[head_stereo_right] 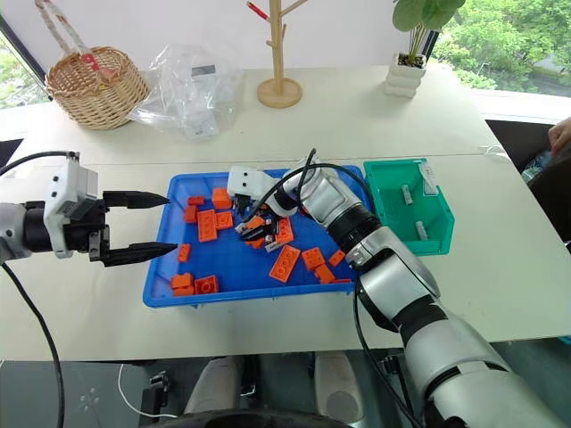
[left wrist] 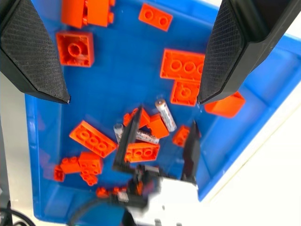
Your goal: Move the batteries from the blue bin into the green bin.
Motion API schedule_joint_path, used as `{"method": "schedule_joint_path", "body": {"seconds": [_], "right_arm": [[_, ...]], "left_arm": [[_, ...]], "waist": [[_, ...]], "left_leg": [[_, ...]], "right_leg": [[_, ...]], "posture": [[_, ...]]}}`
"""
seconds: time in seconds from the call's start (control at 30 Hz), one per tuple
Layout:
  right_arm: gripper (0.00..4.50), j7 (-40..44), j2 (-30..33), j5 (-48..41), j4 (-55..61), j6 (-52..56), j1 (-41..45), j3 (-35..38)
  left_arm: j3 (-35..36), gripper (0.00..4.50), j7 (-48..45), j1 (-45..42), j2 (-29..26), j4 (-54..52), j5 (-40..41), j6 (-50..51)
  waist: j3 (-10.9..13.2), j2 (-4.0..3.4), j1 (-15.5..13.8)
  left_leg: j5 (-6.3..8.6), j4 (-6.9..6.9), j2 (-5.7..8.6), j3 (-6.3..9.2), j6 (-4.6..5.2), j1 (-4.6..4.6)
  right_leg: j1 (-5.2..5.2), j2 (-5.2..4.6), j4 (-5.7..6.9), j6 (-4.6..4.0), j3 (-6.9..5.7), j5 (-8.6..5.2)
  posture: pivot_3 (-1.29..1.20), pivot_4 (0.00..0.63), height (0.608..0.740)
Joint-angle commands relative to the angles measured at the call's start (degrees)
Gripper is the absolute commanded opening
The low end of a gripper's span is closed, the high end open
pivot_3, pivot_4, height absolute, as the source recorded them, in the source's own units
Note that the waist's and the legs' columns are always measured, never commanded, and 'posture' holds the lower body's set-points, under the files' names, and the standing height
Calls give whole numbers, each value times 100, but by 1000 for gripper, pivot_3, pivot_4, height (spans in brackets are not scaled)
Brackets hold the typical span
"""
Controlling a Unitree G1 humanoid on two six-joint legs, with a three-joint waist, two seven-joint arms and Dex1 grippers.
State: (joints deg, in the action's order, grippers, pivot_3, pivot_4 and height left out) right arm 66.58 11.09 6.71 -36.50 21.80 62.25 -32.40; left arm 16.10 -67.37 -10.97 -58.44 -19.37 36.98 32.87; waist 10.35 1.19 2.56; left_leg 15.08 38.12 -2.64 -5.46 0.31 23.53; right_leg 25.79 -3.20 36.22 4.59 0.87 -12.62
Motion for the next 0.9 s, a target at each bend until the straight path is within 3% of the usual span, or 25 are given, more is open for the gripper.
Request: {"method": "schedule_joint_path", "body": {"seconds": [0.03,0.1,0.33,0.67,0.77,0.9], "right_arm": [[4238,-50,-51,241,-142,-340,184,-40],[3650,-22,-72,307,-217,-446,202,-44],[99,54,-102,431,-326,-659,189,19],[28,217,-8,257,151,-416,177,309],[28,452,212,-320,1174,685,175,910],[28,574,1107,-1094,3024,2335,-131,1846]], "left_arm": [[98,4500,35,-86,-14,-111,53,-74],[99,4500,51,-100,2,-98,46,-85],[94,4500,122,-117,36,-98,42,-87],[-51,4500,137,-325,103,52,-11,-134],[-143,4500,87,-315,131,72,-16,-159],[-323,4500,68,-360,238,56,-12,-181]], "waist": [[0,0,0],[0,0,0],[-1,1,-1],[-1,1,-4],[1,1,-10],[0,2,-94]], "left_leg": [[0,0,0,0,0,0],[-1,0,0,0,-1,0],[-1,0,0,1,-2,-1],[-2,0,0,1,-3,-2],[-2,0,0,1,-3,0],[-2,0,0,11,-3,4]], "right_leg": [[0,0,0,0,1,0],[-1,0,0,0,1,0],[-1,0,0,0,0,0],[-2,0,1,1,0,1],[-1,0,1,1,0,1],[-2,-3,2,2,-5,1]], "posture": [[0,150,736],[0,150,736],[0,150,736],[0,150,736],[0,150,736],[0,150,736]]}}
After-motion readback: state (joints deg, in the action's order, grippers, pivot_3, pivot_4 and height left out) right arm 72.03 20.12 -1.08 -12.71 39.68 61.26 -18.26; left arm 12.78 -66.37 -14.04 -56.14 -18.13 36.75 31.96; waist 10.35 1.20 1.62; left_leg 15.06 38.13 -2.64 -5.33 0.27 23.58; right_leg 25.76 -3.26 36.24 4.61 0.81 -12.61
